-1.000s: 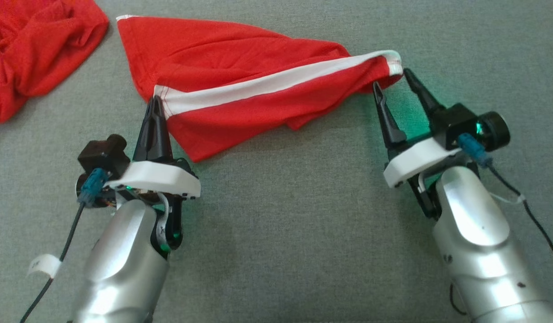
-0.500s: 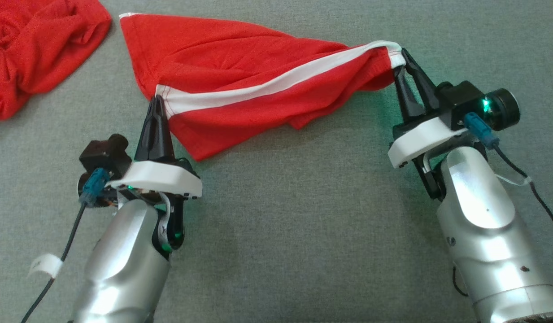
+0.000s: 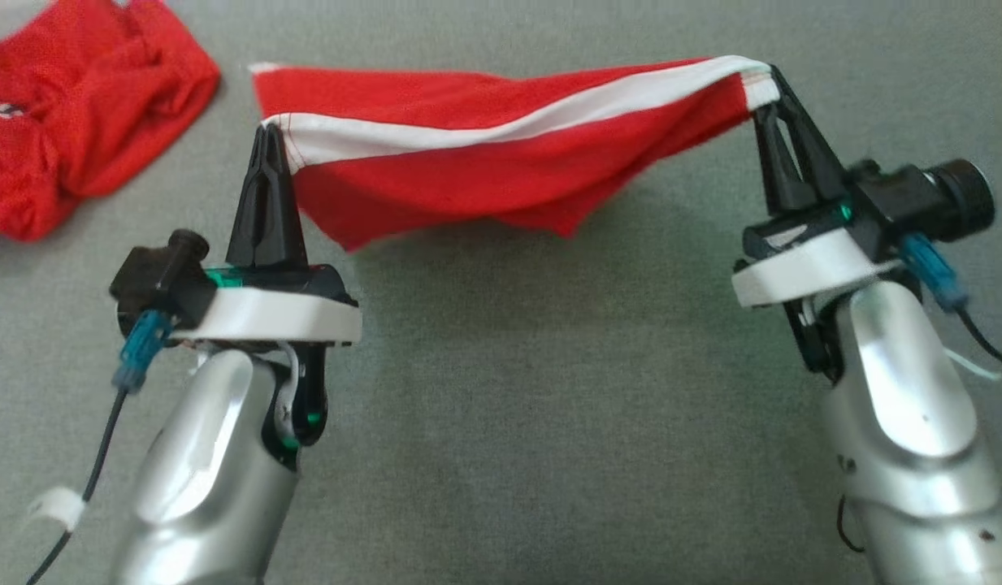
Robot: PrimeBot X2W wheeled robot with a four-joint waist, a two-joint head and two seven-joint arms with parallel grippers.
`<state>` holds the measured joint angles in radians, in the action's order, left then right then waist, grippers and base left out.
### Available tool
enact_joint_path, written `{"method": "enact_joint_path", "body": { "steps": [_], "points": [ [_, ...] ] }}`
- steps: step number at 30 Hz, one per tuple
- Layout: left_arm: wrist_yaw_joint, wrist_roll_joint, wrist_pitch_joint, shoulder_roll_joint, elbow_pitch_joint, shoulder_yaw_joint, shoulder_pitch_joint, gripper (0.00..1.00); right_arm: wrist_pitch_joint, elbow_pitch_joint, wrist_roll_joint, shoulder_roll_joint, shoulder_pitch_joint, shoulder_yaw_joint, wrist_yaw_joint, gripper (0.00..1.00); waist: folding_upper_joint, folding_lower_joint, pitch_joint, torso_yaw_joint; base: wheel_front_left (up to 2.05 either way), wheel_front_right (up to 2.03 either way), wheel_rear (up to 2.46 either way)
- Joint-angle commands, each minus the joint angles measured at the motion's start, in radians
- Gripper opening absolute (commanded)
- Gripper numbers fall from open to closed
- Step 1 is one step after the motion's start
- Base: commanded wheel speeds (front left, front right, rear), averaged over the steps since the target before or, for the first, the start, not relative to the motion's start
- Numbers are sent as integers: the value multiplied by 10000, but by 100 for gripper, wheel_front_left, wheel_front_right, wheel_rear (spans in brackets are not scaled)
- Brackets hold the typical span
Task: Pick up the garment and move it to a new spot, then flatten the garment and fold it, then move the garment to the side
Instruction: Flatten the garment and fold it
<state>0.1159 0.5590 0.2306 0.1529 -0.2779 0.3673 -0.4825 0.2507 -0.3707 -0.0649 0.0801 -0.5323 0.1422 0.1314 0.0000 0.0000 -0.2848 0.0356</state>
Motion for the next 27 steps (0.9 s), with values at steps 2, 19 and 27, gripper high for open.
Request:
{"method": "enact_joint_path", "body": {
  "steps": [2, 19, 27],
  "points": [
    [97, -199, 50, 481, 998, -217, 48, 0, 110, 949, 214, 84, 228, 82, -7, 0, 0, 0, 579, -39, 0, 0, 0],
    [767, -1180, -2657, 2521, 6788, -502, -767, 0, -1631, 6182, 671, 1106, 1522, -326, -7, 0, 0, 0, 3153, -313, 0, 0, 0],
    [754, -965, -3580, 2774, 7115, -574, -1305, 0, -2977, 7207, 1029, 1409, 1740, -569, -7, 0, 0, 0, 2534, -350, 0, 0, 0]
  ]
}}
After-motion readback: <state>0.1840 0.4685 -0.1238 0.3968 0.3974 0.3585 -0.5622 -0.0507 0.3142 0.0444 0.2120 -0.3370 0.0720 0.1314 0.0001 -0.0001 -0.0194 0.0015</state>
